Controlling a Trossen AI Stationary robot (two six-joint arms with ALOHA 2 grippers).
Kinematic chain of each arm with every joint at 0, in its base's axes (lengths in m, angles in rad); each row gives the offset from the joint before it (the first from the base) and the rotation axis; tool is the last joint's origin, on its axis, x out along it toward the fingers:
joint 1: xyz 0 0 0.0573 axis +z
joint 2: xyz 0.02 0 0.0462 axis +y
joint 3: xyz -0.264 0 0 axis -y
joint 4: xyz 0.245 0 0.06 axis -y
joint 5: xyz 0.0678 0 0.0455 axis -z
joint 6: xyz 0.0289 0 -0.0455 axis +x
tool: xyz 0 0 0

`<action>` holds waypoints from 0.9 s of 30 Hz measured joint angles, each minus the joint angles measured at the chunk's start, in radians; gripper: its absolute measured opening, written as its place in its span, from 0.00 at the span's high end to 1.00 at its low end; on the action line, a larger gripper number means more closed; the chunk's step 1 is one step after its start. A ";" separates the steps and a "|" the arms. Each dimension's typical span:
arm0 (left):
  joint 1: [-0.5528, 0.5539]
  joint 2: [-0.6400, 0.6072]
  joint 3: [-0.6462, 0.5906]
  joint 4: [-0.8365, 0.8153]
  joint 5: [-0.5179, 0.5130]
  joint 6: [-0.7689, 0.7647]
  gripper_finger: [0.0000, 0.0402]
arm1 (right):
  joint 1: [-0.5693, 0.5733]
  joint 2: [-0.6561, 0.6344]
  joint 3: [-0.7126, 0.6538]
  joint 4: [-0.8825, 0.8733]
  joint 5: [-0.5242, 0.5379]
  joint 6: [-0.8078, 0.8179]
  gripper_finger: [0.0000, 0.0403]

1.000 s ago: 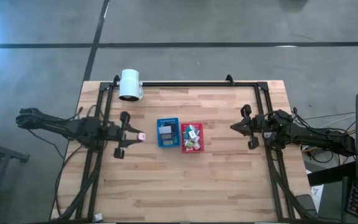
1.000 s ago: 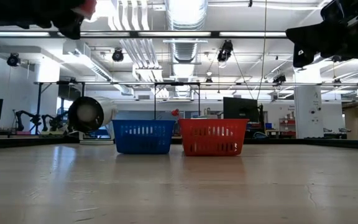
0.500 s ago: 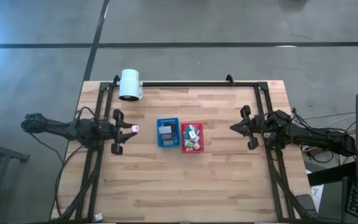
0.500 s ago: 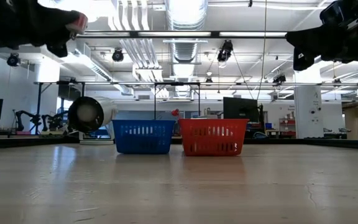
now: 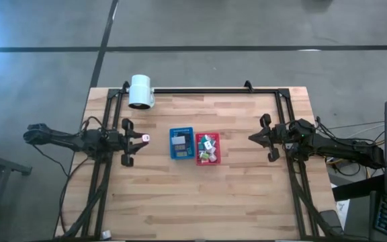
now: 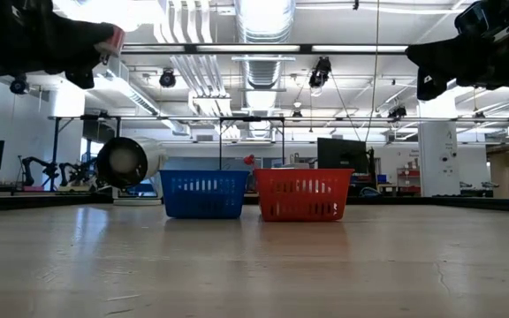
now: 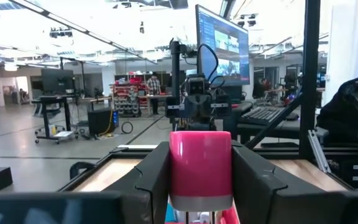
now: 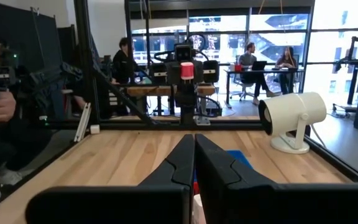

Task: Pick & Place Office items
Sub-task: Put the pink charger adapter into the red bin

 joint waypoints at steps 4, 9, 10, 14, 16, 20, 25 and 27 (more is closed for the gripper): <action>0.009 0.010 0.010 -0.003 -0.004 0.019 0.67 | 0.000 0.000 0.000 0.000 0.000 -0.007 0.98; 0.038 0.086 0.122 -0.007 -0.009 0.042 0.67 | 0.000 0.000 0.000 0.001 0.000 -0.012 0.98; 0.044 0.117 0.157 -0.018 -0.008 0.059 0.67 | 0.000 0.000 0.000 0.001 0.001 -0.014 0.98; 0.074 0.310 0.339 -0.116 -0.008 0.081 0.67 | 0.000 0.000 0.000 0.001 0.001 -0.019 0.98; 0.088 0.439 0.444 -0.181 -0.008 0.079 0.67 | 0.000 0.000 0.000 0.002 0.001 -0.018 0.98; 0.099 0.709 0.653 -0.255 0.096 0.082 0.67 | 0.000 0.000 0.000 0.001 0.000 -0.017 0.98; 0.119 1.029 0.962 -0.483 0.186 0.048 0.67 | 0.000 0.000 -0.001 -0.006 0.000 -0.016 0.98; 0.134 1.149 1.082 -0.610 0.185 0.030 0.67 | 0.000 0.000 -0.002 -0.014 -0.001 -0.016 0.98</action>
